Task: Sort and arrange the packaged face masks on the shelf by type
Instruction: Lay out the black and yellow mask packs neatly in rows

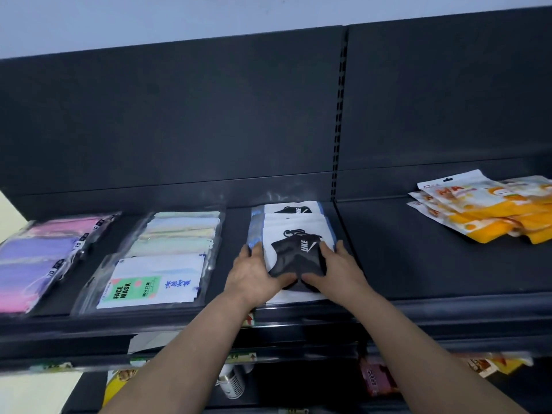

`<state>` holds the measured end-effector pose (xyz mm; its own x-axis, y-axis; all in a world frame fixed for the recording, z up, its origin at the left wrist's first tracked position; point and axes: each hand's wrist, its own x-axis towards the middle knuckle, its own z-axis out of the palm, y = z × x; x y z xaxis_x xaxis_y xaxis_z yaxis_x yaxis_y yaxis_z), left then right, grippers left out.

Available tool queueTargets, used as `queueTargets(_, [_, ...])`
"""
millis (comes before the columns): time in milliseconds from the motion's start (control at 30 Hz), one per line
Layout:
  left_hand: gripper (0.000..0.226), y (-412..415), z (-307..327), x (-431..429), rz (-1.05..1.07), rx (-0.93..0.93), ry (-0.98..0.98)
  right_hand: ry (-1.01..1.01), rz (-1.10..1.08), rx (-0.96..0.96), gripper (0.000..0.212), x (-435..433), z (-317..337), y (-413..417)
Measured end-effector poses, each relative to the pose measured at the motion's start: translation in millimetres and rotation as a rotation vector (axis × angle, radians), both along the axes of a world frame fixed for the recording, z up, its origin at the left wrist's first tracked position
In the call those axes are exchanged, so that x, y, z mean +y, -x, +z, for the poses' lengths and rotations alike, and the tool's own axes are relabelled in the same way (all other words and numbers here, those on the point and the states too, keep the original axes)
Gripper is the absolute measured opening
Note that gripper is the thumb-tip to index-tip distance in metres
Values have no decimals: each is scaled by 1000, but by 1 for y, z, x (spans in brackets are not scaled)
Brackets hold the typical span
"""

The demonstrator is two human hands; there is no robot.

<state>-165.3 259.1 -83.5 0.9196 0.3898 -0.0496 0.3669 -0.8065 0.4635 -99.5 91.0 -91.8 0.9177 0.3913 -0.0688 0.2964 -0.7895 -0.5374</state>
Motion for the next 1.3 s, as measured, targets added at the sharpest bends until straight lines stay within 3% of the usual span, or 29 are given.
queueTargets(100, [96,-13,0,-6,18,-15,30,-43,6,9,90,0,0,-13])
queueTargets(200, [108,-24,0,-11,35,-9,65,-79,6,6,89,-2,4,-24])
queueTargets(400, [96,-15,5,-10,-54,-8,7,104,1,-73,81,-6,1,-11])
queueTargets(667, [96,-17,12,-3,-51,103,20,95,11,-57,87,-7,10,13])
queueTargets(800, [106,-21,11,1,5,70,-24,33,-93,21,101,-5,17,6])
queueTargets(933, [99,-29,15,3,15,46,42,-96,-123,38,85,3,18,-5])
queueTargets(1133, [97,-27,15,4,-51,76,-150,81,-149,-65,72,5,15,-2])
queueTargets(1300, [92,-39,17,10,-219,91,-185,175,-148,-110,69,5,14,2])
